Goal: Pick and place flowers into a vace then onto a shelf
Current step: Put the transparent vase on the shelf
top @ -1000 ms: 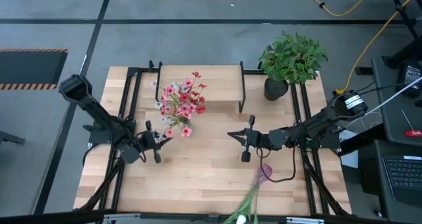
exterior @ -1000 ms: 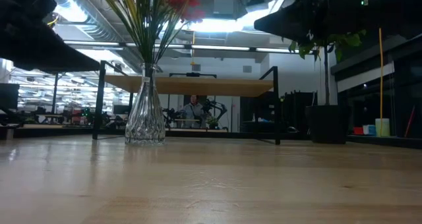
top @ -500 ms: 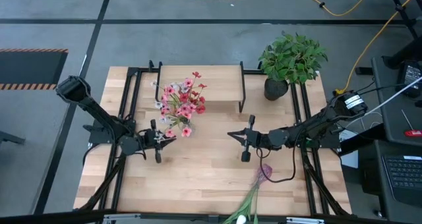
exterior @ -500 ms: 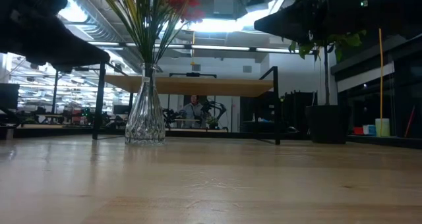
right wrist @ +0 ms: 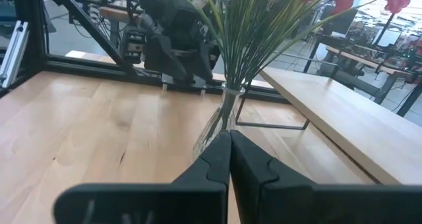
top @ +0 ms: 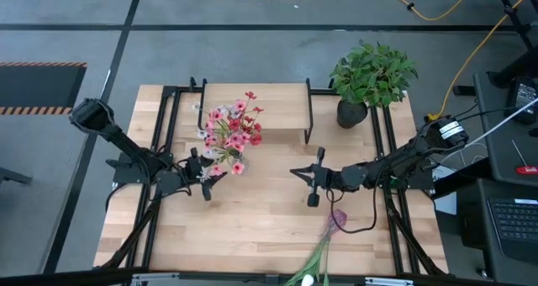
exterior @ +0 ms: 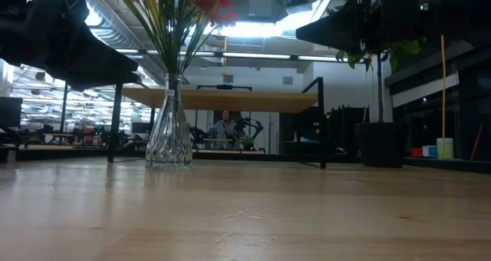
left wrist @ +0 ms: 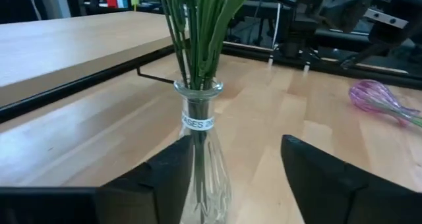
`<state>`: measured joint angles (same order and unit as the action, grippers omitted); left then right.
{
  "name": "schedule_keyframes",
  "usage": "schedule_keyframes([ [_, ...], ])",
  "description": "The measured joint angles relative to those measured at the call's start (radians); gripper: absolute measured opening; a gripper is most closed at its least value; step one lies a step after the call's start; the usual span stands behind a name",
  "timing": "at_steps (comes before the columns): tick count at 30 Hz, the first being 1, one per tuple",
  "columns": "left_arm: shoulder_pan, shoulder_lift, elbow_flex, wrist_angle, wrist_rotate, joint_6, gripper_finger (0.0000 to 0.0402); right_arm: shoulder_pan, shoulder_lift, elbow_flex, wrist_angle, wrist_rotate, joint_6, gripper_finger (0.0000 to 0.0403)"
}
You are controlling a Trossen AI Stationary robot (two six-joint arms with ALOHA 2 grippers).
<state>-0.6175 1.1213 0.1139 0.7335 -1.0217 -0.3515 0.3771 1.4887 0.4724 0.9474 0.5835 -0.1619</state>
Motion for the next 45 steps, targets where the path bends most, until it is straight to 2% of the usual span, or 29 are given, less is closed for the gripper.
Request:
schedule_keyframes([
  [4,0.014,0.0,0.0,-0.004,0.0,0.054,0.0241,0.0,0.0,0.0,-0.006,0.0,-0.002,0.0013],
  [9,0.049,0.0,0.0,-0.004,0.004,0.085,0.0241,0.0,0.0,0.0,-0.005,0.0,-0.001,0.0013],
  [14,0.109,0.001,0.0,-0.004,0.132,0.052,0.024,-0.003,0.0,0.0,0.001,0.0,0.052,0.0013],
  [16,0.134,0.011,0.0,-0.004,0.15,0.051,0.024,-0.007,0.0,0.0,0.0,0.0,0.084,0.0013],
  [34,0.238,0.029,-0.001,0.012,0.154,0.078,0.0239,-0.022,0.0,0.0,0.006,-0.001,0.075,0.0013],
  [39,0.276,0.029,0.0,0.078,0.238,0.115,0.0239,-0.037,0.0,0.0,0.0,-0.001,0.074,0.0013],
  [45,0.327,0.057,0.025,0.08,0.326,0.122,0.0239,-0.045,0.0,0.0,0.0,-0.001,0.074,0.0013],
])
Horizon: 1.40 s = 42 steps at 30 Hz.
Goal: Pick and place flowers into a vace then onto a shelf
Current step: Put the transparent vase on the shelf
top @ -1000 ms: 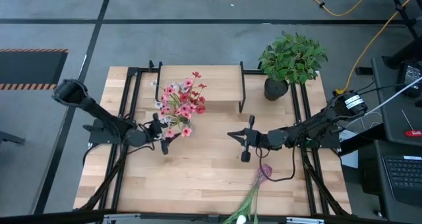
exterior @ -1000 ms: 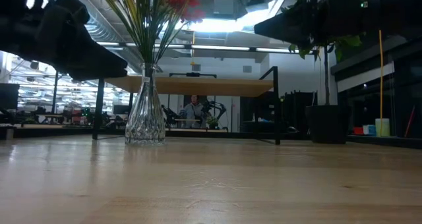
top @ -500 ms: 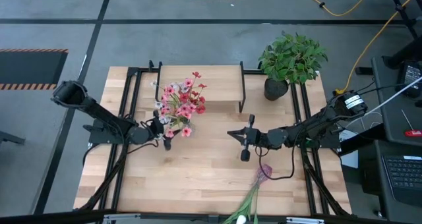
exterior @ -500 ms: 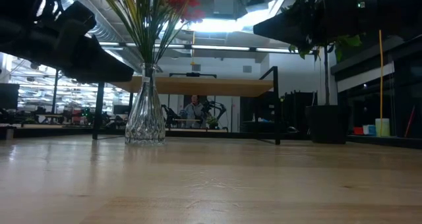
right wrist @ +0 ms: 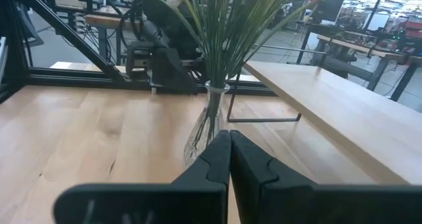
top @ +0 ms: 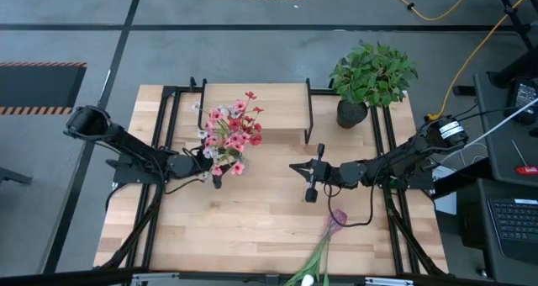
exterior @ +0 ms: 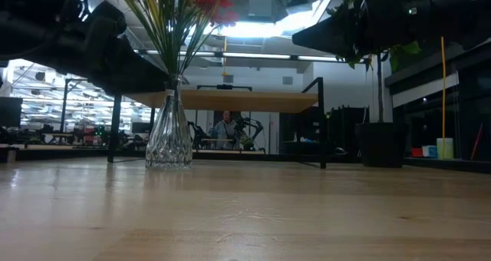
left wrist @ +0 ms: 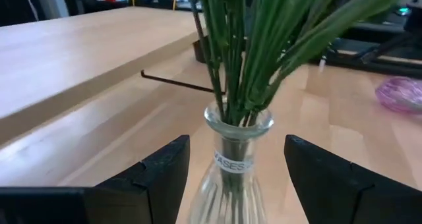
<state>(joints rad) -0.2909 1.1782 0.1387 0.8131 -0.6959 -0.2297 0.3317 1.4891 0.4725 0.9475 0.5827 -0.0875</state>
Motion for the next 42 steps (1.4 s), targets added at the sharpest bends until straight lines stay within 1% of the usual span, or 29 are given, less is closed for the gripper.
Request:
schedule_keyframes([
  [4,0.028,0.068,0.028,-0.001,-0.014,0.005,0.0239,0.0,0.0,0.0,0.0,0.0,0.0,0.0013],
  [8,0.049,0.131,0.061,0.0,0.009,0.008,0.0239,0.0,0.0,0.0,0.0,0.0,0.003,0.0013],
  [11,0.06,0.168,0.078,0.004,0.006,0.014,0.0239,0.0,0.0,0.0,0.0,0.0,0.002,0.0013],
  [18,0.065,0.221,0.083,0.15,0.009,0.096,0.0237,0.0,0.0,0.0,-0.001,-0.001,0.003,0.0013],
  [22,0.065,0.223,0.083,0.149,0.009,0.093,0.0211,0.0,0.0,0.0,-0.002,-0.001,0.003,0.0013],
  [27,0.065,0.223,0.083,0.148,0.041,0.086,0.0161,0.0,0.0,0.0,-0.002,-0.001,0.004,0.0013],
  [32,0.065,0.223,0.082,0.145,0.036,0.084,0.01,0.0,0.0,0.0,-0.002,0.0,0.004,0.0013],
  [42,0.065,0.206,0.096,0.156,0.035,0.087,0.0099,0.0,0.0,0.0,-0.002,-0.001,0.004,0.0013],
])
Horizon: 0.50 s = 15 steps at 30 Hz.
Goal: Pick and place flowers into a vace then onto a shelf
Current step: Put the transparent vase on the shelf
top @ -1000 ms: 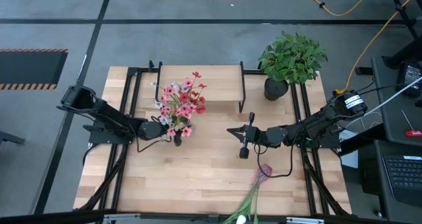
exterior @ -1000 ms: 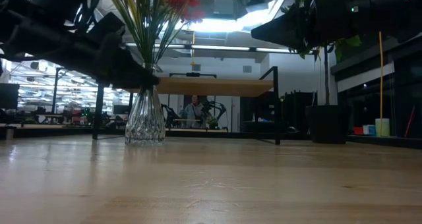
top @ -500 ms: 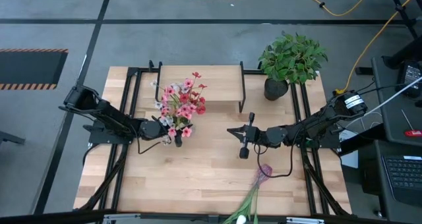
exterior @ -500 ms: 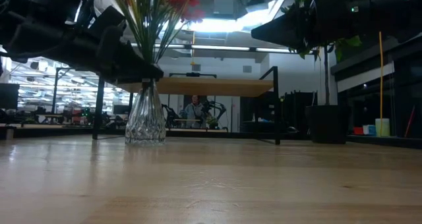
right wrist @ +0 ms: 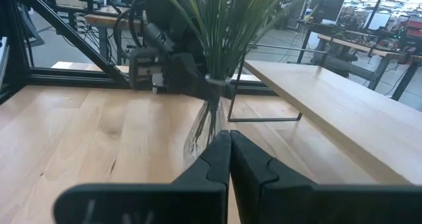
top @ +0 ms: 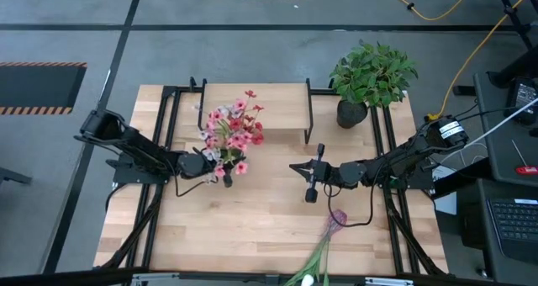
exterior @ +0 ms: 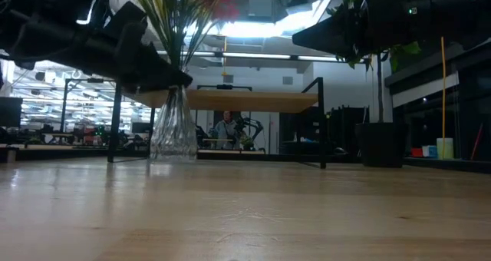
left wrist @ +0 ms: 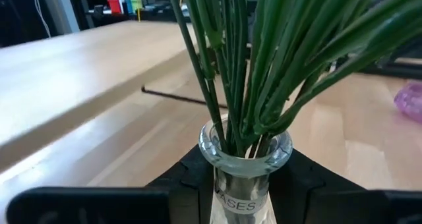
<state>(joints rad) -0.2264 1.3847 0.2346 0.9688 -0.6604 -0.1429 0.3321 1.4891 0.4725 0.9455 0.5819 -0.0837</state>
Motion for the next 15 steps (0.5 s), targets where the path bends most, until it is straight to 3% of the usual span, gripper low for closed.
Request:
schedule_keyframes([
  [8,-0.001,-0.052,0.03,-0.035,0.057,0.015,0.0099,0.0,0.0,0.0,0.0,-0.008,-0.001,0.0013],
  [15,-0.001,-0.21,0.132,-0.352,0.051,0.024,0.0099,0.0,0.0,0.0,0.002,-0.01,0.0,0.0013],
])
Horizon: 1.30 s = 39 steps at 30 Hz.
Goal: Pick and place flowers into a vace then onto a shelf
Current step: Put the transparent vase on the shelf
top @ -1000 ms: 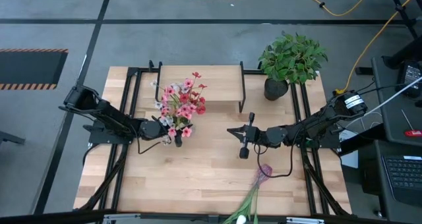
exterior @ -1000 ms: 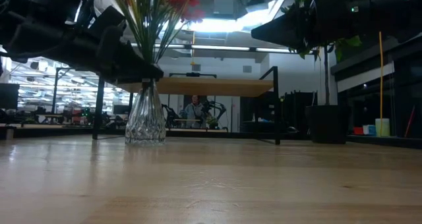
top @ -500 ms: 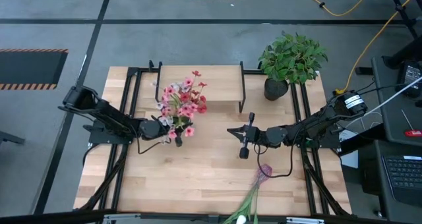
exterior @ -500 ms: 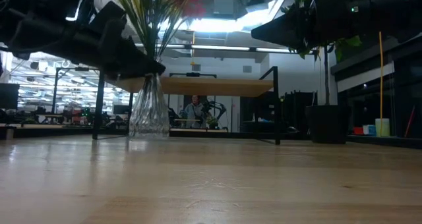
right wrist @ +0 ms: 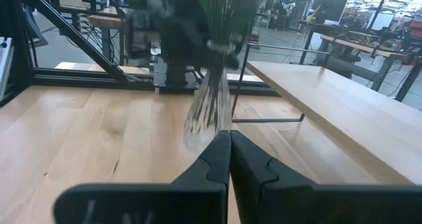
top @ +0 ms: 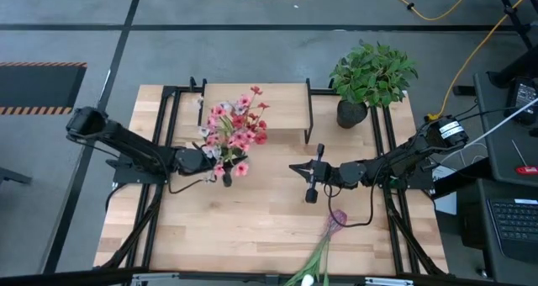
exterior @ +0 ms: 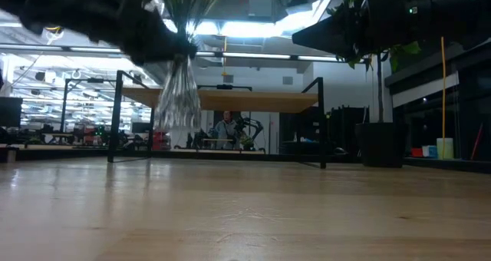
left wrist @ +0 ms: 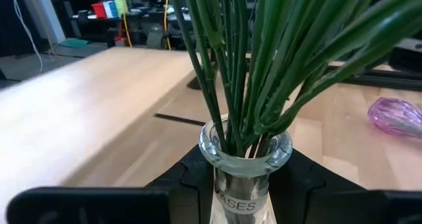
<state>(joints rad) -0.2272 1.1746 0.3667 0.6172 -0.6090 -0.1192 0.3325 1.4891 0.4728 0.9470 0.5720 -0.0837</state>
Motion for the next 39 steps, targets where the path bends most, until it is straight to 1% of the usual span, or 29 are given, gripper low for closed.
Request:
schedule_keyframes([
  [3,0.0,-0.084,0.069,-0.188,-0.001,0.0,0.0099,0.0,0.0,0.0,0.001,0.0,0.0,0.0013],
  [6,0.003,-0.15,0.123,-0.308,-0.008,-0.007,0.0099,0.0,0.0,0.0,0.002,0.0,0.0,0.0013],
  [11,0.036,-0.256,0.175,-0.377,0.007,0.028,0.0099,0.0,0.0,0.0,0.004,0.0,0.0,0.0013],
  [14,0.059,-0.309,0.205,-0.457,0.011,0.036,0.0099,0.0,0.0,0.0,0.004,0.0,0.0,0.0013],
  [17,0.08,-0.342,0.224,-0.523,0.061,0.026,0.0099,0.0,0.0,0.0,0.005,0.0,-0.001,0.0013],
  [19,0.092,-0.35,0.231,-0.545,0.092,0.003,0.0099,0.0,0.0,0.0,0.006,0.0,-0.002,0.0013],
  [23,0.119,-0.349,0.235,-0.567,0.103,0.002,0.0099,-0.001,0.0,0.0,0.013,0.0,-0.005,0.0013],
  [29,0.222,-0.35,0.235,-0.554,0.105,0.048,0.0099,-0.006,0.0,0.0,0.044,-0.001,-0.03,0.0013],
  [31,0.273,-0.35,0.236,-0.533,0.142,0.055,0.0099,-0.021,0.0,0.0,0.05,-0.001,-0.011,0.0013],
  [34,0.359,-0.347,0.272,-0.545,0.245,0.088,0.0099,-0.06,0.0,0.0,0.05,-0.001,0.021,0.0013],
  [36,0.413,-0.334,0.299,-0.541,0.29,0.111,0.0099,-0.089,0.0,0.0,0.049,-0.042,0.033,0.0013],
  [39,0.497,-0.305,0.328,-0.548,0.34,0.141,0.0099,-0.125,0.0,0.0,0.036,-0.17,0.051,0.0013],
])
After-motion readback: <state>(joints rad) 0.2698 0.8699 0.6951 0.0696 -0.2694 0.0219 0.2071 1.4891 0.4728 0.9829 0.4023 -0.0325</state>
